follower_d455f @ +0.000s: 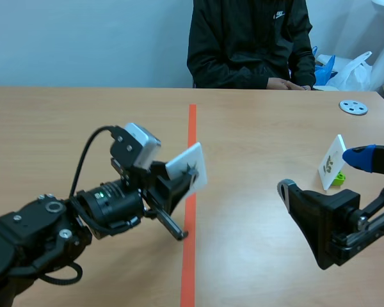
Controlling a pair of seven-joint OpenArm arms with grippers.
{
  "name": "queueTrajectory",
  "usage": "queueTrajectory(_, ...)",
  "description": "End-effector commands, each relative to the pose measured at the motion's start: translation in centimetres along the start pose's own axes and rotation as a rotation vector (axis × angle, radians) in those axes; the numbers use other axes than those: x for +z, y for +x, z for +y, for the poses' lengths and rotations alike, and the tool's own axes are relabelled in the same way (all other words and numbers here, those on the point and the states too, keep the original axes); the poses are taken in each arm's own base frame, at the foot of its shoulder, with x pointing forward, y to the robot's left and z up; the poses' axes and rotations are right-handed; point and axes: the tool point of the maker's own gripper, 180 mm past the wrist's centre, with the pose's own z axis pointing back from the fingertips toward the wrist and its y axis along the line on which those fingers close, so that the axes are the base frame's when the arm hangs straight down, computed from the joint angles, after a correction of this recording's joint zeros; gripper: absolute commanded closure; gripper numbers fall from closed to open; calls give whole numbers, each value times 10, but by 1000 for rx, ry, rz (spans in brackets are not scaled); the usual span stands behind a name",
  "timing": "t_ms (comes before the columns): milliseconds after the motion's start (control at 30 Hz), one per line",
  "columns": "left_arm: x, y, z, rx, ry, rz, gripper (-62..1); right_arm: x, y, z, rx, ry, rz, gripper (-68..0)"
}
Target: Sort the leaf by its shape. The table is split by an orange tape line. A compound leaf with several leaflets goes to the left side, a simple leaf with one blade goes to the right side. Return to the home posture when a red brick is placed on the table.
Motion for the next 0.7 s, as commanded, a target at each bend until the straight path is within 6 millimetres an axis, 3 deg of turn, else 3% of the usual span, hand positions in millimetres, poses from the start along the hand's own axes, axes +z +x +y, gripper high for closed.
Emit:
queueTrajectory(0,4,11,17,4,45,-20,-60,0,10,-5,11,-9,-37,-679)
queueTrajectory(167,18,37,68,2,179,-77,-55,0,10,-5,9,-8,-38,-679)
queueTrajectory(367,52,61,147,20,434,-128,-55,0,10,-5,9,-8,-38,-679)
queueTrajectory(500,76,67,186,11,578,-125,-55,0,10,-5,9,-8,-38,-679)
queueTrajectory(667,97,61,220,68,706,-127,-55,0,10,-5,9,-8,-38,-679)
